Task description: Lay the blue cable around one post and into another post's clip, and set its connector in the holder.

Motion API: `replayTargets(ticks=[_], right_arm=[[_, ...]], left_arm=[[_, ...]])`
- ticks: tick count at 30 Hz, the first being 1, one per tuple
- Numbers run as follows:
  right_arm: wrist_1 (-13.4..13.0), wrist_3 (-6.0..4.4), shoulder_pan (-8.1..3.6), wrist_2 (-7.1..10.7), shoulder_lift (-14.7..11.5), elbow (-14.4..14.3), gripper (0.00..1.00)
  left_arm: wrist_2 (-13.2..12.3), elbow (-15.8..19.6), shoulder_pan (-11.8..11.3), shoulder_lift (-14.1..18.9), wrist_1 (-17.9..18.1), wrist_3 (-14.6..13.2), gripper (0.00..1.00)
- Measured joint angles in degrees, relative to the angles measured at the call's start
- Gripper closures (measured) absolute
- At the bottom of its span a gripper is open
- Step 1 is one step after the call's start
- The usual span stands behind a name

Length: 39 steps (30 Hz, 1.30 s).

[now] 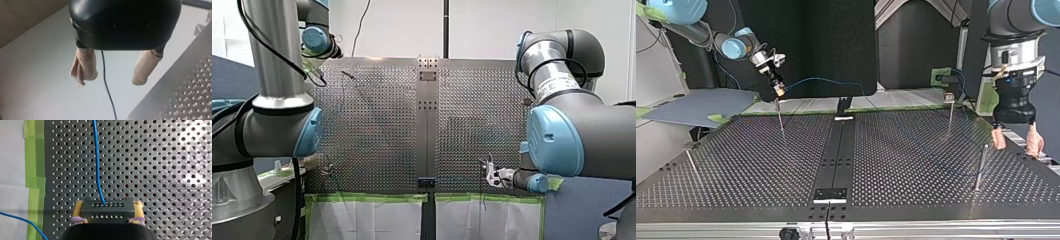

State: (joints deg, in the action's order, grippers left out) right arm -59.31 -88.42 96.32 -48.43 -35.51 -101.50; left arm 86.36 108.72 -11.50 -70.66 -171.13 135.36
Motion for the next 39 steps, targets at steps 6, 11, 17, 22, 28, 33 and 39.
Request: replayTargets(ticks=[6, 11, 17, 22, 28, 33, 39], right_arm=[[0.0, -0.08, 0.12, -0.31, 0.0, 0.0, 0.91], [0.1, -0.10, 0.19, -0.49, 0.0, 0.1, 0.91], [0.1, -0.10, 0.37, -0.53, 0.0, 0.1, 0.91], [0.1, -0.10, 0.41, -0.90, 0.0, 0.1, 0.91], [0.0, -0.14, 0.48, -1.10, 0.0, 0.1, 0.91], [0.0, -0.22, 0.49, -1.55, 0.0, 0.1, 0.91], [0.1, -0.21, 0.52, -1.74, 0.0, 0.1, 0.91]], left_arm=[[-0.9, -3.3, 1.3, -2.6, -3.3, -3.3, 0.00], [0.2, -5.8, 2.3, -3.9, -5.8, -5.8, 0.00], [3.0, -8.9, 3.4, -4.5, -8.9, -8.9, 0.00], [5.4, -11.4, 4.2, -4.6, -11.4, -11.4, 0.00], [5.0, -14.4, 5.4, -4.6, -14.4, -14.4, 0.00], [4.9, -17.1, 6.3, -4.6, -17.1, -17.1, 0.00], [5.8, -19.9, 7.5, -4.3, -20.3, -20.3, 0.00]])
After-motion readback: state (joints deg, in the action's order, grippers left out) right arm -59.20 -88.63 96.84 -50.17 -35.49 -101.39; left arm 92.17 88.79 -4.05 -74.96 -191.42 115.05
